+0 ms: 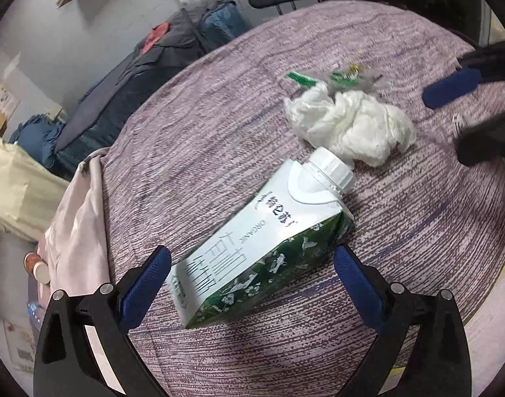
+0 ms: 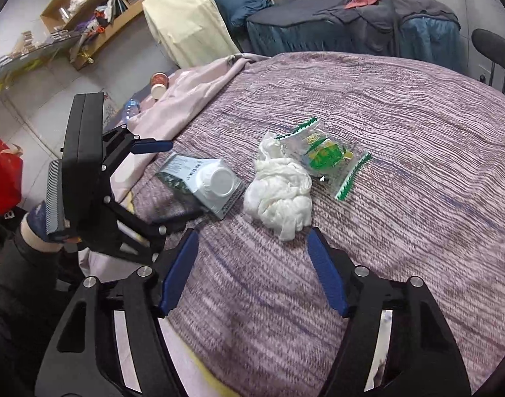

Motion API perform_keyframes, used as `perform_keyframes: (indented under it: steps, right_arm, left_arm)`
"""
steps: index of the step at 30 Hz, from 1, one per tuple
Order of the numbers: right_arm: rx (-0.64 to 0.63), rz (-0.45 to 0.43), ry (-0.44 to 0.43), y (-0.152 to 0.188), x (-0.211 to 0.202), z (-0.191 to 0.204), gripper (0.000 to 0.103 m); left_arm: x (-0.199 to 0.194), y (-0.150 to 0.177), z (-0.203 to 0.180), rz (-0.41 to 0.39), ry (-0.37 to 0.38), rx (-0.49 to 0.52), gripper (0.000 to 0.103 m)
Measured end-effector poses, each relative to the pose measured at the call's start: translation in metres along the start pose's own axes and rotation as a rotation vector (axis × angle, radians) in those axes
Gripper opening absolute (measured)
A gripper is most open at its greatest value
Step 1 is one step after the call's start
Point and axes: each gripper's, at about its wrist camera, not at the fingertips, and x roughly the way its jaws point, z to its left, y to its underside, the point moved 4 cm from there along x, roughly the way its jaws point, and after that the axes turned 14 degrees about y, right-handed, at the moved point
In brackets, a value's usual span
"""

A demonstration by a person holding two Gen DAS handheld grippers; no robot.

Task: Collect trash
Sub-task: 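Grasp the crumpled white tissue with the right tool while the left tool grasps the green juice carton, then carry the tissue into the bin and open the right tool while the left tool carries the carton toward it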

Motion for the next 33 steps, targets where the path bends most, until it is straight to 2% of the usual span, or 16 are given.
perform_keyframes:
  steps: [3, 7, 11, 14, 18, 21, 24, 33]
  right_arm:
    - [0.01, 0.029, -0.003, -0.013, 0.019, 0.002, 0.063]
    - [0.01, 0.03, 0.063, -0.027, 0.039, 0.004, 0.048]
    - [-0.011, 0.045, 0.057, -0.032, 0.047, 0.009, 0.025]
    - [0.016, 0.041, 0.041, -0.031, 0.043, 0.003, 0.022]
    - [0.069, 0.023, 0.003, -0.029, 0.026, -0.008, 0.021]
    - [0.086, -0.002, -0.024, -0.025, 0.007, -0.01, 0.021]
    - [0.104, -0.025, -0.035, -0.019, -0.012, -0.013, 0.021]
    - [0.12, -0.094, -0.034, 0.009, -0.066, -0.033, 0.021]
  left_arm:
    - [0.01, -0.002, -0.004, 0.023, -0.036, 0.059, 0.098]
    - [0.009, -0.007, -0.001, -0.003, -0.014, 0.034, 0.095]
    - [0.008, -0.009, -0.005, -0.031, -0.008, 0.029, 0.079]
    - [0.007, -0.011, -0.008, -0.045, -0.037, 0.025, 0.068]
    - [0.001, -0.008, -0.015, -0.063, -0.08, 0.014, 0.062]
    - [-0.003, -0.006, -0.016, -0.087, -0.088, -0.035, 0.059]
    - [-0.008, -0.004, -0.018, -0.125, -0.07, -0.103, 0.059]
    - [-0.026, -0.01, -0.051, -0.238, -0.009, -0.185, 0.056]
